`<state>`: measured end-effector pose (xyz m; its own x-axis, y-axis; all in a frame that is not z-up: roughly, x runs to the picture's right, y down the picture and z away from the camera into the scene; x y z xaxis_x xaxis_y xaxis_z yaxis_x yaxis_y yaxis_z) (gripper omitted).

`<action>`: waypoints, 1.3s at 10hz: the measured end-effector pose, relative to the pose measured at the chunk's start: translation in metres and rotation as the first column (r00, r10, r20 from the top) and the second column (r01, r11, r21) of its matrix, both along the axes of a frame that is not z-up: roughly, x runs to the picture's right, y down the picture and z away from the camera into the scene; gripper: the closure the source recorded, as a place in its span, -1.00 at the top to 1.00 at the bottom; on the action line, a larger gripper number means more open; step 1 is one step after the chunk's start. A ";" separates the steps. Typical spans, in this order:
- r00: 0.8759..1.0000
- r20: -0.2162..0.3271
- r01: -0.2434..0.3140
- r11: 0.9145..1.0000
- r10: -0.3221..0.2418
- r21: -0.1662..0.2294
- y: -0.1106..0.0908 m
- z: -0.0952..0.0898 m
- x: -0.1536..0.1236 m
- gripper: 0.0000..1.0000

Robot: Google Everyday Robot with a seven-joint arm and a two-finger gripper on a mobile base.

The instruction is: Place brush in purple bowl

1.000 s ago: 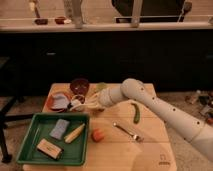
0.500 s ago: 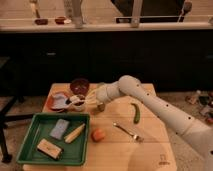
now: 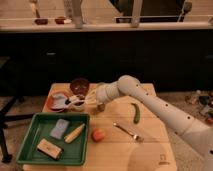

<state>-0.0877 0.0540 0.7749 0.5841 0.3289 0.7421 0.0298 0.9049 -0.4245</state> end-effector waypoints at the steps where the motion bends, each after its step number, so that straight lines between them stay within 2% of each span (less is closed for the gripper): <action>1: 1.000 -0.001 0.003 1.000 -0.003 0.012 -0.005 0.000 0.000 -1.00; 5: 0.999 0.039 0.028 0.995 -0.032 0.091 -0.055 0.004 -0.029 -1.00; 6: 0.999 0.044 0.026 0.995 -0.030 0.095 -0.061 0.005 -0.032 -1.00; 8: 0.998 0.057 0.000 0.995 -0.006 0.095 -0.074 0.018 -0.033 -1.00; 13: 0.993 0.073 -0.097 0.994 0.093 0.051 -0.105 0.082 -0.041 -1.00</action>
